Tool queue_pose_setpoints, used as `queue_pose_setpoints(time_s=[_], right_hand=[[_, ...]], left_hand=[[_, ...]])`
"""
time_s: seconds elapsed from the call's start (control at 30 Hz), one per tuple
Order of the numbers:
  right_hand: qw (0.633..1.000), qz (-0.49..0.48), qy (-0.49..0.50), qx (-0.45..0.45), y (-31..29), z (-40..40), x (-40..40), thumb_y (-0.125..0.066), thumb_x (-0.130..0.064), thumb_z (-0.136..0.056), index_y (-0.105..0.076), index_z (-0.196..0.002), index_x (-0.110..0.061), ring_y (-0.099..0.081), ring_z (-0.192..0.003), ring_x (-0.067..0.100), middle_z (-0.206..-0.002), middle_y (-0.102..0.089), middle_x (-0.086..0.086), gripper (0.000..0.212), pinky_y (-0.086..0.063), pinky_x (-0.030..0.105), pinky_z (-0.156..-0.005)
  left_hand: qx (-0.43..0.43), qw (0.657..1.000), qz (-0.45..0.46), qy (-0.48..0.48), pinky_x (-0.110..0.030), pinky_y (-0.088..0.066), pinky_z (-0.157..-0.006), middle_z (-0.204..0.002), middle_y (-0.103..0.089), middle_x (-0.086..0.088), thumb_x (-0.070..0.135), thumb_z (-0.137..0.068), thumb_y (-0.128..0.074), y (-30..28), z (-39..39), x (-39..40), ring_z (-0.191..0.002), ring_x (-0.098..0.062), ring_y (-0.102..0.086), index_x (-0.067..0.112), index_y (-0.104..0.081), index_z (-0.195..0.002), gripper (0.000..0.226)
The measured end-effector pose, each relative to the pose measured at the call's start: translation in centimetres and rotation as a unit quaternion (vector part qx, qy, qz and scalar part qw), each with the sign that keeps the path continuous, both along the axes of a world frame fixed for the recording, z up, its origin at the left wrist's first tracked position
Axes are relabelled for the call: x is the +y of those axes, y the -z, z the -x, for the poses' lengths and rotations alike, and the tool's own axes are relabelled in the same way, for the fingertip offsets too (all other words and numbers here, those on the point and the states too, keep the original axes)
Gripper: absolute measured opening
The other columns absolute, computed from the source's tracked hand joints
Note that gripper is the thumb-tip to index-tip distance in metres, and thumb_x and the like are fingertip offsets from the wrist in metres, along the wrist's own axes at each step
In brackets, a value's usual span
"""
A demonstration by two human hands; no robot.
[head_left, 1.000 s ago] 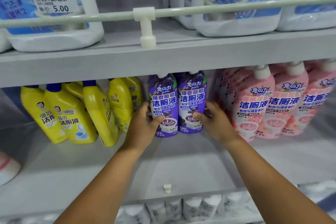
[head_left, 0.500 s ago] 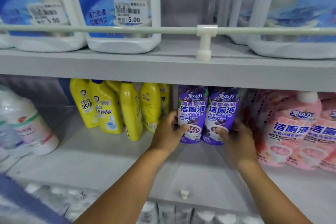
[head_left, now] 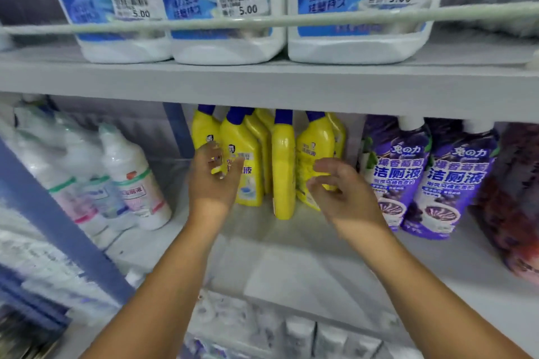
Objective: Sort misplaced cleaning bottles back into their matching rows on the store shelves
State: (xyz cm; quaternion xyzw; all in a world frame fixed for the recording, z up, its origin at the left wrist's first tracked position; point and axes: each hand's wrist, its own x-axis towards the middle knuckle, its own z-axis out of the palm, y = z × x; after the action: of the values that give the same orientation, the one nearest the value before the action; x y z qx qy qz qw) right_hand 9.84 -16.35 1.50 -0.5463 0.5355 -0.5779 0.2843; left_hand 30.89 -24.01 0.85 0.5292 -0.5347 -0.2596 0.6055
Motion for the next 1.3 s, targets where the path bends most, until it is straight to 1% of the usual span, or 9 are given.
queue_pose_setpoints(time_s=[0.13, 0.23, 0.37, 0.5, 0.6, 0.77, 1.0, 1.1, 1.3], right_hand=[[0.993, 0.028, 0.067, 0.094, -1.9, -4.1, -3.3, -0.076, -0.03, -0.087, -0.056, -0.134, -0.021, -0.058, -0.114, 0.011, -0.128, -0.058, -0.005, 0.052, -0.048, 0.031, -0.1], [0.976, 0.036, 0.124, 0.177, -1.8, -6.7, -5.9, -0.072, -0.042, -0.087, -0.049, -0.139, -0.012, -0.058, -0.102, 0.009, -0.115, -0.06, -0.006, 0.064, -0.045, 0.023, -0.09], [0.971, -0.019, 0.172, 0.167, -0.9, -7.9, -7.1, -0.064, -0.027, -0.088, -0.053, -0.124, -0.014, -0.063, -0.087, 0.02, -0.1, -0.065, -0.001, 0.04, -0.048, 0.029, -0.077], [0.972, -0.031, 0.169, 0.157, -1.4, -7.0, -5.7, -0.073, -0.024, -0.09, -0.052, -0.108, -0.025, -0.061, -0.075, 0.008, -0.084, -0.06, -0.018, 0.028, -0.039, 0.011, -0.061], [0.98, -0.038, 0.136, 0.137, -1.6, -6.6, -4.3, -0.076, -0.025, -0.089, -0.056, -0.11, -0.027, -0.064, -0.085, -0.009, -0.096, -0.067, -0.015, 0.029, -0.044, 0.004, -0.068], [0.987, -0.061, 0.105, 0.105, -1.0, -6.5, -2.1, -0.077, -0.023, -0.087, -0.058, -0.119, -0.031, -0.068, -0.093, -0.001, -0.103, -0.072, -0.013, 0.038, -0.05, 0.01, -0.074], [0.988, -0.056, 0.108, 0.096, -0.5, -4.4, -1.3, -0.077, -0.023, -0.087, -0.057, -0.122, -0.028, -0.069, -0.094, 0.003, -0.105, -0.072, -0.008, 0.04, -0.054, 0.023, -0.08], [0.986, -0.053, 0.127, 0.097, -0.7, -2.9, -1.0, -0.077, -0.018, -0.088, -0.062, -0.117, -0.02, -0.069, -0.085, -0.003, -0.1, -0.074, -0.006, 0.033, -0.05, 0.013, -0.07], [0.983, -0.038, 0.14, 0.112, -0.3, -1.0, -0.7, -0.075, -0.016, -0.09, -0.06, -0.122, -0.012, -0.07, -0.096, 0.014, -0.106, -0.073, 0.002, 0.036, -0.055, 0.03, -0.079]], left_hand=[[-0.1, 0.993, 0.017, 0.063, -0.038, -0.053, -0.098, -0.13, -0.062, 0.004, 0.047, -0.073, -0.083, -1.7, -1.2, -3.8, -0.117, -0.016, -0.064, 0.027, -0.051, -0.134, 0.072], [-0.112, 0.986, 0.063, 0.107, -0.017, -0.046, -0.099, -0.122, -0.063, 0.021, 0.03, -0.08, -0.083, -2.3, -0.4, -5.0, -0.115, 0.008, -0.059, 0.029, -0.05, -0.13, 0.059], [-0.096, 0.985, 0.082, 0.114, 0.007, -0.031, -0.079, -0.105, -0.049, 0.033, 0.025, -0.082, -0.084, -2.1, -0.2, -5.5, -0.093, 0.034, -0.044, 0.021, -0.053, -0.131, 0.059], [-0.082, 0.985, 0.058, 0.137, -0.019, -0.046, -0.099, -0.131, -0.06, 0.023, 0.05, -0.078, -0.083, -1.5, -0.9, -6.1, -0.115, 0.008, -0.056, 0.035, -0.044, -0.141, 0.076], [-0.078, 0.986, 0.032, 0.144, -0.031, -0.051, -0.099, -0.134, -0.06, 0.021, 0.058, -0.075, -0.081, -1.2, -1.1, -6.3, -0.122, -0.008, -0.06, 0.042, -0.04, -0.142, 0.08], [-0.077, 0.987, 0.019, 0.141, -0.024, -0.046, -0.091, -0.135, -0.061, 0.012, 0.049, -0.077, -0.084, -0.7, -1.3, -6.3, -0.118, -0.012, -0.061, 0.035, -0.041, -0.145, 0.082], [-0.073, 0.974, -0.034, 0.212, -0.044, -0.06, -0.086, -0.107, -0.072, 0.015, 0.05, -0.077, -0.08, -0.3, -3.9, -5.2, -0.098, -0.012, -0.07, 0.041, -0.055, -0.119, 0.05], [-0.056, 0.982, -0.04, 0.173, -0.038, -0.059, -0.083, -0.106, -0.073, 0.015, 0.057, -0.068, -0.075, -0.5, -5.4, -4.0, -0.096, -0.01, -0.071, 0.038, -0.059, -0.121, 0.059], [-0.035, 0.993, -0.041, 0.102, -0.037, -0.059, -0.08, -0.093, -0.074, 0.016, 0.049, -0.07, -0.08, -0.4, -8.4, -2.5, -0.087, -0.007, -0.071, 0.038, -0.063, -0.108, 0.042]])
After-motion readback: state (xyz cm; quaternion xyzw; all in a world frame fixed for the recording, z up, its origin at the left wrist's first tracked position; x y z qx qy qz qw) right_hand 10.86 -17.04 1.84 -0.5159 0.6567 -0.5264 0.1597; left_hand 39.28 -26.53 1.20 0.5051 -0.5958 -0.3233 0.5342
